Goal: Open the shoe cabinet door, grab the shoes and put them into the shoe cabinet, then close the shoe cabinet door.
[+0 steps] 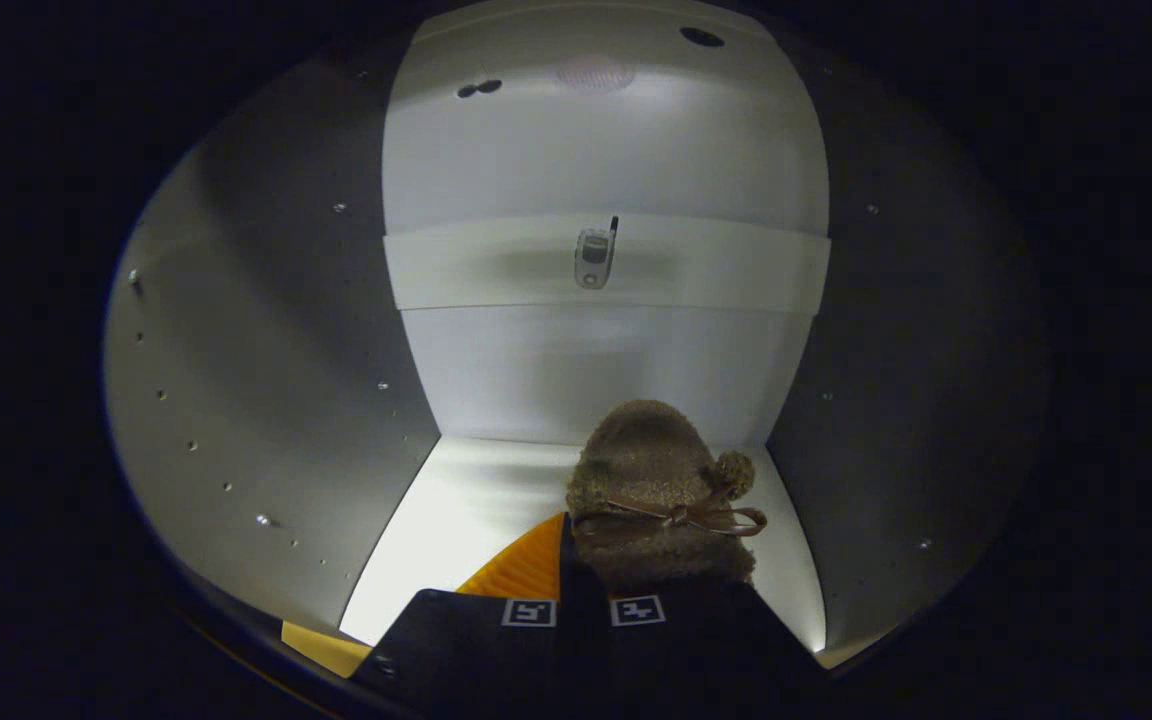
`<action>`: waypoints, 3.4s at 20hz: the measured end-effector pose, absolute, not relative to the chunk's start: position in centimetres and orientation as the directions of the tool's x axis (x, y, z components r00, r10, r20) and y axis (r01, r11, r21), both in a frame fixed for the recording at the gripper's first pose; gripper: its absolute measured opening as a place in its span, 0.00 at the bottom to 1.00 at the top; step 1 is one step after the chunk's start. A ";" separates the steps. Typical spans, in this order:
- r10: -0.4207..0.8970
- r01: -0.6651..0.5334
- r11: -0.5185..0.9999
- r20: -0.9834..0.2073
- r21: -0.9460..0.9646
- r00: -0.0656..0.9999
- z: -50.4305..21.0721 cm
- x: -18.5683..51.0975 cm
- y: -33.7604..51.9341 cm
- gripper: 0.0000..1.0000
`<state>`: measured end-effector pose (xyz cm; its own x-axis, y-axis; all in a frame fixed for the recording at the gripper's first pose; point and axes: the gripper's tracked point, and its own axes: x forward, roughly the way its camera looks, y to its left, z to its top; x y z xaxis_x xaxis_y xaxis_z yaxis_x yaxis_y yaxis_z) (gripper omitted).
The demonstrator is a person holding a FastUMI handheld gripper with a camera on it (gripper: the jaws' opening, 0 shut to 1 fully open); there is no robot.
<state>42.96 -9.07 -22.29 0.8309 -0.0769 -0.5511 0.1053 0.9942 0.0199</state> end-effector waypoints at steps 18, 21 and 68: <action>-0.133 0.114 0.991 -0.635 -0.070 0.761 -28.0 42.4 -8.7 0.36; -0.141 0.118 0.990 -0.601 -0.079 0.787 -26.7 41.7 -8.4 0.46; 0.104 -0.094 0.990 -0.101 0.105 0.989 -0.8 -13.9 -14.9 0.98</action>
<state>-13.90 -14.90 -0.85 0.9894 0.1044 -0.1006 -0.0938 0.9900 0.1050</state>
